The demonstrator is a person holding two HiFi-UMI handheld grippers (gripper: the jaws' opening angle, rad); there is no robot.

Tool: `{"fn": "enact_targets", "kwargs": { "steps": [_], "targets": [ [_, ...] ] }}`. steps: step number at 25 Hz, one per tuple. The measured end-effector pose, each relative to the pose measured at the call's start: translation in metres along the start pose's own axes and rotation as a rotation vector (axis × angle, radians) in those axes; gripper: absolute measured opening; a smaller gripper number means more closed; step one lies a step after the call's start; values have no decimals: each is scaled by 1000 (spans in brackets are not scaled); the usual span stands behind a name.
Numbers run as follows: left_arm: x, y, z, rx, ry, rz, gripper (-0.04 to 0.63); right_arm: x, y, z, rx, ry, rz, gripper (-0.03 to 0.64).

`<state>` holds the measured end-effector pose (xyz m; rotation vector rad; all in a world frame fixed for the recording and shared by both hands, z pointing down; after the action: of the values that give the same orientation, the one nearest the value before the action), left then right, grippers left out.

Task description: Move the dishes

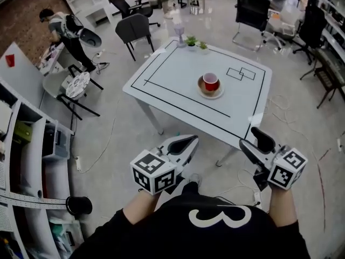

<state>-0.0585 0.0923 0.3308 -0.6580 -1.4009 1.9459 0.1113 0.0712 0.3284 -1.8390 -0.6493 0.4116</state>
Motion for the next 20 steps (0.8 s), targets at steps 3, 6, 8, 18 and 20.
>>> {"fn": "enact_targets", "kwargs": {
  "steps": [3, 6, 8, 18, 20],
  "targets": [
    [-18, 10, 45, 4, -26, 19, 2, -41, 7, -20, -12, -39, 8, 262],
    [-34, 19, 81, -2, -50, 31, 2, -71, 12, -35, -8, -78, 16, 262],
    [-41, 24, 98, -7, -63, 36, 2, -87, 15, -43, -7, -100, 19, 261],
    [-78, 17, 155, -3, -59, 77, 2, -140, 10, -89, -9, -147, 65, 250],
    [-82, 18, 159, -9, -61, 87, 2, -151, 7, -99, -21, -148, 70, 249]
  ]
}}
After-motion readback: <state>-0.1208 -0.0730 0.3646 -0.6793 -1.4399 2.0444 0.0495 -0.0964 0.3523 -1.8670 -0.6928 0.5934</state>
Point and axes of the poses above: the fingertips, and each gripper's own axes: x backward along the fingers, z to its left, y out of its top, the point moved 2 cm from there along x, backward along the fingers, and after that the axes turned 12 degrees about -z, right-handed, at the moved point
